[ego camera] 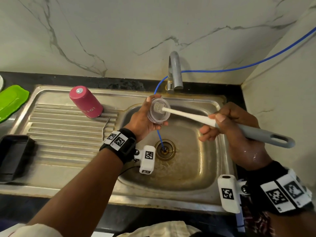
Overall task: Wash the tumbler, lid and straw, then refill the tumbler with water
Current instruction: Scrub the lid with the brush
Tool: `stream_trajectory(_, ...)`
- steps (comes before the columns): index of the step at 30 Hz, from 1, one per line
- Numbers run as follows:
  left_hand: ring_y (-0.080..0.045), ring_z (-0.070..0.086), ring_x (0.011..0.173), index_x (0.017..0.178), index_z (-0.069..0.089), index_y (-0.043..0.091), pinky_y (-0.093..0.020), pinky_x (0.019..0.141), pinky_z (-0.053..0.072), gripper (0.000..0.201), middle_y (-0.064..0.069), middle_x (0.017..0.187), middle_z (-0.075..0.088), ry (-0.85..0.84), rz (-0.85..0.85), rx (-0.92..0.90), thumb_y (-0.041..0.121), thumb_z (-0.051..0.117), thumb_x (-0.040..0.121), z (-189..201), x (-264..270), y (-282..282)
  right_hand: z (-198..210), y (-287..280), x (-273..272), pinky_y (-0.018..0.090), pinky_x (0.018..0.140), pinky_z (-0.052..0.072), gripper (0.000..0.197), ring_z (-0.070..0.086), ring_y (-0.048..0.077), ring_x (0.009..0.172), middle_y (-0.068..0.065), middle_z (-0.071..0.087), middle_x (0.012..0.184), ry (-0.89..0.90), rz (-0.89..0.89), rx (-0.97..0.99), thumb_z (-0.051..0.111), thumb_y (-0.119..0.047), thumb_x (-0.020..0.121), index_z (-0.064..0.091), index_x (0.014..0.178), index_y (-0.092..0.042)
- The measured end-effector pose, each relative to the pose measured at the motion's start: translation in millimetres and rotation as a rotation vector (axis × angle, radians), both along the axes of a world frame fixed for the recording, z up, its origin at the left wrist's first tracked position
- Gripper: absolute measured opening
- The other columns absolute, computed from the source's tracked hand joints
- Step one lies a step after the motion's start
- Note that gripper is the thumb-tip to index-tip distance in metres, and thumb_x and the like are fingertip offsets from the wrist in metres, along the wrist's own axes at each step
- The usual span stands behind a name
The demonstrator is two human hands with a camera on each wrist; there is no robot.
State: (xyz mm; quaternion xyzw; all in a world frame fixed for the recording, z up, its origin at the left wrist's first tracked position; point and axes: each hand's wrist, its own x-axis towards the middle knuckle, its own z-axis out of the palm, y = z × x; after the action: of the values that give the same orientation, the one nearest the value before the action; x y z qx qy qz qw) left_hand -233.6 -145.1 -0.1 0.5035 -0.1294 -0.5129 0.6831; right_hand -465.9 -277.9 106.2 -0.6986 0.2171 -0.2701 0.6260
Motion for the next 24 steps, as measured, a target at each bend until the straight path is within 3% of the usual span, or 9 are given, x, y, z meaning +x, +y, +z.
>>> stream_trajectory(2,-0.039,0.068,0.089,0.144,0.055,0.027,-0.036,0.066,0.055,0.053,-0.02,0.135,0.063,0.027,-0.001,-0.006,0.058,0.037,0.105,-2.2,-3.4,0.4,-2.1,-1.8,-0.6,0.027,0.056,0.056,0.019,0.076,0.034,0.062,0.014,0.077,0.075,-0.013,-0.061,0.008,0.056,-0.034,0.1,0.065,0.088,-0.021)
stream_trajectory(5,-0.038,0.068,0.089,0.152,0.047,0.024,-0.036,0.066,0.055,0.056,-0.017,0.136,0.063,0.071,-0.013,-0.02,0.056,0.032,0.109,-5.8,-8.1,3.5,-16.8,1.1,-12.2,0.036,0.058,0.061,0.022,0.077,0.037,0.066,0.015,0.078,0.079,-0.009,-0.166,0.046,0.054,-0.034,0.102,0.065,0.084,-0.032)
stream_trajectory(9,-0.036,0.067,0.087,0.148,0.047,0.026,-0.036,0.066,0.052,0.052,-0.017,0.133,0.062,0.125,-0.015,-0.034,0.055,0.027,0.11,-10.7,-11.3,6.7,-40.9,12.0,-19.3,0.034,0.059,0.06,0.021,0.076,0.042,0.067,0.023,0.076,0.081,0.005,-0.207,0.205,0.043,-0.016,0.109,0.058,0.095,-0.008)
stream_trajectory(14,-0.038,0.067,0.086,0.145,0.051,0.025,-0.036,0.065,0.056,0.053,-0.024,0.143,0.057,0.121,-0.059,-0.006,0.058,0.038,0.106,-15.8,-8.9,7.9,-42.7,14.2,-26.3,0.035,0.055,0.059,0.031,0.073,0.041,0.062,0.029,0.073,0.08,0.017,-0.142,0.34,0.048,-0.024,0.101,0.047,0.096,0.007)
stream_trajectory(19,-0.036,0.064,0.086,0.145,0.045,0.022,-0.037,0.069,0.053,0.051,-0.025,0.139,0.056,0.18,-0.067,-0.07,0.055,0.025,0.111,-11.4,-11.4,4.5,-36.5,18.4,-30.9,0.037,0.056,0.059,0.029,0.073,0.043,0.063,0.028,0.073,0.081,0.032,-0.04,0.287,0.045,-0.02,0.103,0.049,0.096,0.007)
stream_trajectory(24,-0.033,0.065,0.09,0.138,0.055,0.022,-0.038,0.072,0.054,0.052,-0.025,0.139,0.058,0.172,-0.025,-0.071,0.055,0.027,0.111,-5.9,-4.7,8.6,-24.6,-1.2,-20.9,0.036,0.054,0.058,0.026,0.072,0.04,0.058,0.028,0.071,0.077,0.055,0.023,0.316,0.048,-0.024,0.098,0.052,0.095,0.001)
